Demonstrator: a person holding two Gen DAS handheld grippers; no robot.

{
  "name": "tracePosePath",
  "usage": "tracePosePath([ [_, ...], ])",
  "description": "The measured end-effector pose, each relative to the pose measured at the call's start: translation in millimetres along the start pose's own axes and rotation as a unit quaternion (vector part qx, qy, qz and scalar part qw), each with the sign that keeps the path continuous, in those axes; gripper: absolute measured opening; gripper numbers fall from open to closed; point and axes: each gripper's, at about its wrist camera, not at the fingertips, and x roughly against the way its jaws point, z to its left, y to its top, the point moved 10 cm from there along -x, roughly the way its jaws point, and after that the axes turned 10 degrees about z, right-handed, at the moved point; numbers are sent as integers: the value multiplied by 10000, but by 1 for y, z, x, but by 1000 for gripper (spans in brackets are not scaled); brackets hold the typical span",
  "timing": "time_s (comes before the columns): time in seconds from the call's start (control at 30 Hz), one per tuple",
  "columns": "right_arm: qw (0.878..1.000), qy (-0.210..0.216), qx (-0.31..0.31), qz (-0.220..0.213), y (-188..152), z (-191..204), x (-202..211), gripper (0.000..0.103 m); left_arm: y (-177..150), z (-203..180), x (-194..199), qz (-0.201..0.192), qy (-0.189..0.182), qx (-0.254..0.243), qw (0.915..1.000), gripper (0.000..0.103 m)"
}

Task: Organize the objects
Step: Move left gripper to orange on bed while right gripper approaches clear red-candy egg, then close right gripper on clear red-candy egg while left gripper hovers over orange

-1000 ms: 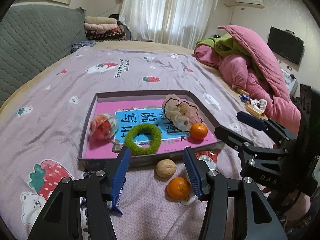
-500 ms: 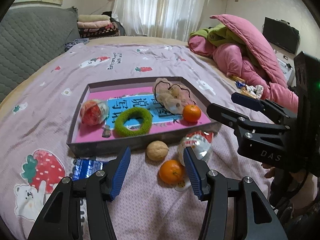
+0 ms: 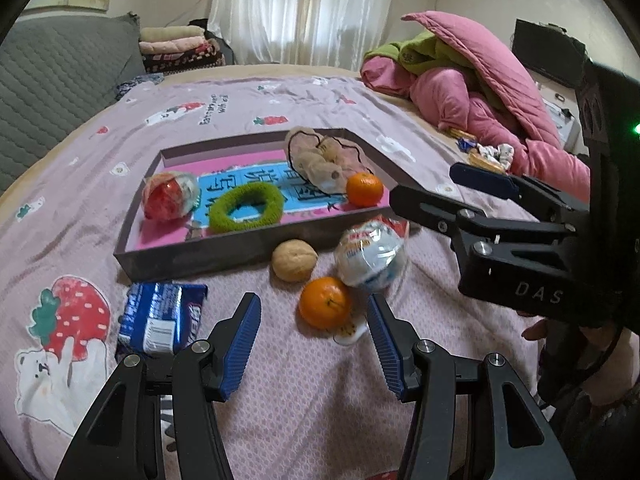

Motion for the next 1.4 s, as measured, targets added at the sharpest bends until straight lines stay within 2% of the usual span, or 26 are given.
tracePosePath([
  [0.53,9987,-4,-409,291,-33,-10,-5,81,-18,-9,-10,117,-102,-166,9997,57],
  [0.77,9986,20,-399,360,-39,-7,-6,81,-25,-12,-15,199,-119,-248,9994,57],
  [1.27,9961,337,-601,547,-43,-2,-20,81,-25,-9,-28,237,-140,-219,9994,57],
  [1.4,9949,463,-673,599,-43,1,-26,87,-24,-8,-31,215,-136,-226,9994,57],
])
